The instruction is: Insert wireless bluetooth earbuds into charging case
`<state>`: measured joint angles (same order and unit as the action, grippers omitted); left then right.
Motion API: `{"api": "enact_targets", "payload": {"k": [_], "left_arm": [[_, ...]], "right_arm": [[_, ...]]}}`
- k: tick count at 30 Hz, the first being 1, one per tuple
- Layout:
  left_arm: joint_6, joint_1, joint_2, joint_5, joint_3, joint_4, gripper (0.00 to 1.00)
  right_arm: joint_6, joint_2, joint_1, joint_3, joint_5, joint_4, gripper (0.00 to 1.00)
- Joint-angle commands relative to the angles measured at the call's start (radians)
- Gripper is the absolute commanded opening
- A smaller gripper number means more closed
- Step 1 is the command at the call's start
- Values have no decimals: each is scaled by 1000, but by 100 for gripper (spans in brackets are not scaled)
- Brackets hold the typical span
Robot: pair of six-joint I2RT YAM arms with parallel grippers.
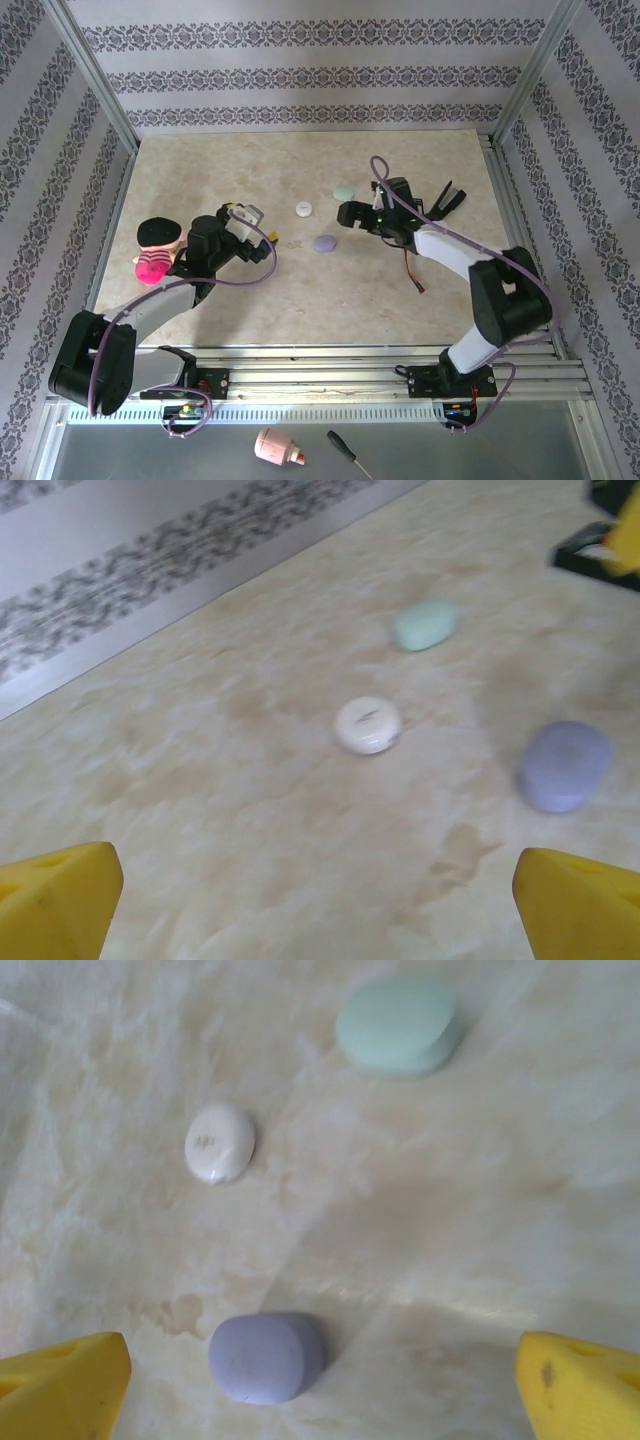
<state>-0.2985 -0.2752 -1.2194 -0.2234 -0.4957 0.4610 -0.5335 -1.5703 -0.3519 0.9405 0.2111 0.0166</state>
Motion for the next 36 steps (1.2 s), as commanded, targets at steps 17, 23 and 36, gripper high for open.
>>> {"api": "enact_targets", "payload": {"k": [17,23,36], "left_arm": [[291,281,-153,150,221,495,99],[298,298,-326,120,165,549,99],[323,299,-372,197,123,511,99]], "right_arm": [[519,181,284,-469,-387,-671,98],[468,61,348,-578,-280,-961,98],[465,42,354,-584,-267,-998,98]]}}
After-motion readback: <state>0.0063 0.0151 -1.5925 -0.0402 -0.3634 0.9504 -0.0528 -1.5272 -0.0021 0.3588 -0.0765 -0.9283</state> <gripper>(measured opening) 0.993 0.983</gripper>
